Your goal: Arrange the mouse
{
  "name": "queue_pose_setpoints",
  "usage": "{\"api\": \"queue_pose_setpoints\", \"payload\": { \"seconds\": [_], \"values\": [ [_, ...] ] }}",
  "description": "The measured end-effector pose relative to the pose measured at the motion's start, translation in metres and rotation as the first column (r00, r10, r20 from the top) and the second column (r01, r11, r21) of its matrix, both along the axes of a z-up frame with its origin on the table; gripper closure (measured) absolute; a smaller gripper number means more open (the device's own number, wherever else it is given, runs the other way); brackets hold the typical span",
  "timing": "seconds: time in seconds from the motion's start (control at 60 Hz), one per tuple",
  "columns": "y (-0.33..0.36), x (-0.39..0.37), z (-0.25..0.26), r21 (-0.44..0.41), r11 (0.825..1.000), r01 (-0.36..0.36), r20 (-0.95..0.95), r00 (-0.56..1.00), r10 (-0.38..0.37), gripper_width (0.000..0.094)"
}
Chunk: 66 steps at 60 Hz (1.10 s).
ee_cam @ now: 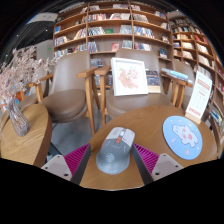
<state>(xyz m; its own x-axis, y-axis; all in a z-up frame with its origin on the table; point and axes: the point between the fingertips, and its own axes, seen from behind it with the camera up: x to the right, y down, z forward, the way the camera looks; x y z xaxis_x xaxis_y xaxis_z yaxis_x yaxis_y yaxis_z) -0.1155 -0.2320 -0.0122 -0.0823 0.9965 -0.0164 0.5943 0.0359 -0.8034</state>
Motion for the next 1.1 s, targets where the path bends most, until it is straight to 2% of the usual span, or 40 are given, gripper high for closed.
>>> {"api": "queue_pose_setpoints", "payload": {
  "seconds": [0.467, 0.55, 0.6, 0.617, 0.65, 0.8, 0.95, 1.1],
  "values": [
    [-0.009, -0.032, -0.001, 0.009, 1.0, -0.008, 0.029, 1.0, 0.008, 0.0101],
    [-0.008, -0.035, -0.001, 0.015, 1.0, -0.005, 0.025, 1.0, 0.005, 0.0148],
    [-0.006, -0.036, -0.001, 0.02, 1.0, -0.004, 0.023, 1.0, 0.003, 0.0224],
    [-0.005, -0.037, -0.001, 0.021, 1.0, -0.003, 0.022, 1.0, 0.003, 0.0268],
    [-0.004, -0.038, 0.0, 0.024, 1.0, -0.007, 0.02, 1.0, 0.007, 0.0469],
    [0.005, -0.034, 0.008, 0.091, 0.996, -0.012, 0.012, 1.0, 0.011, 0.0509],
    [0.018, -0.03, 0.057, 0.031, 0.999, -0.02, -0.036, 0.999, 0.021, 0.0509],
    [0.071, -0.032, 0.123, 0.009, 1.0, 0.017, -0.114, 0.993, -0.016, 0.0509]
  ]
}}
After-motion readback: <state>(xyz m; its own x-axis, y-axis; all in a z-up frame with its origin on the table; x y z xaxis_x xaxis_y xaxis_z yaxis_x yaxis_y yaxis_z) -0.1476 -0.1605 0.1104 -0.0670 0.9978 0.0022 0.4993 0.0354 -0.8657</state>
